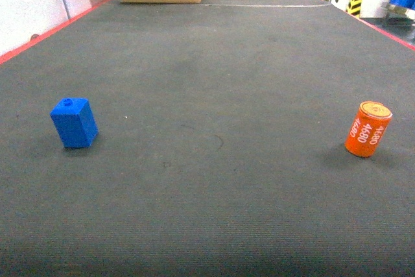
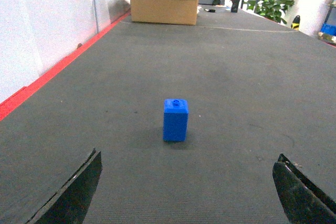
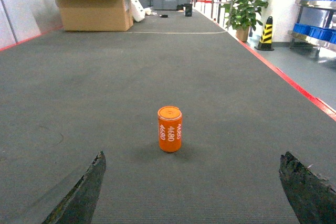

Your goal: Sort blue parts and orange caps into right shelf containers

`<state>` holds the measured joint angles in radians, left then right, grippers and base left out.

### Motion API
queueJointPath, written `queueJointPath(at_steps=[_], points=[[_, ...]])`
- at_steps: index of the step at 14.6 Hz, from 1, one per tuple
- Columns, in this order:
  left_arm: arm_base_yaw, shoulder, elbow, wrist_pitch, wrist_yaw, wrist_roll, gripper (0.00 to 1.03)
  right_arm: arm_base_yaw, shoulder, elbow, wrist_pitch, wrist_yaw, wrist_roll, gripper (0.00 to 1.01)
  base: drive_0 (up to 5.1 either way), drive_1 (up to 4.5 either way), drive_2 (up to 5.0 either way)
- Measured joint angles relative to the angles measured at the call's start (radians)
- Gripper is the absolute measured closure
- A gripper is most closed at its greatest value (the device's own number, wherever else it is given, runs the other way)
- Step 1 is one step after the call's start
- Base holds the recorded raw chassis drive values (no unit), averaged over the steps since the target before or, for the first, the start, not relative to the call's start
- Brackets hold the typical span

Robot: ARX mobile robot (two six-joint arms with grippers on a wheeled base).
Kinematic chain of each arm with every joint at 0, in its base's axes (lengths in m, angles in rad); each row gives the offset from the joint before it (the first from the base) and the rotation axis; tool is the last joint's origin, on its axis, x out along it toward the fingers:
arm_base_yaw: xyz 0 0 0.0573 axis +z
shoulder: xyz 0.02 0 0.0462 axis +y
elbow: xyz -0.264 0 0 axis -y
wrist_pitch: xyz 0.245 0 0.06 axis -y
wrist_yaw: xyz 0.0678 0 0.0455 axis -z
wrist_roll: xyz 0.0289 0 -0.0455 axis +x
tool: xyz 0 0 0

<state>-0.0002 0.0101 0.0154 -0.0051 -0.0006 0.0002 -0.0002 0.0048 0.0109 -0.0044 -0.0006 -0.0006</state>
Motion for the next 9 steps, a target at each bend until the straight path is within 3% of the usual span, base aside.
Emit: queueJointPath(at_steps=[9], points=[[0.000,0.000,0.000,0.000,0.000,0.000,0.05,0.000,0.000,0.000,0.000,0.000,0.000,0.03,0.0,0.00,0.0]])
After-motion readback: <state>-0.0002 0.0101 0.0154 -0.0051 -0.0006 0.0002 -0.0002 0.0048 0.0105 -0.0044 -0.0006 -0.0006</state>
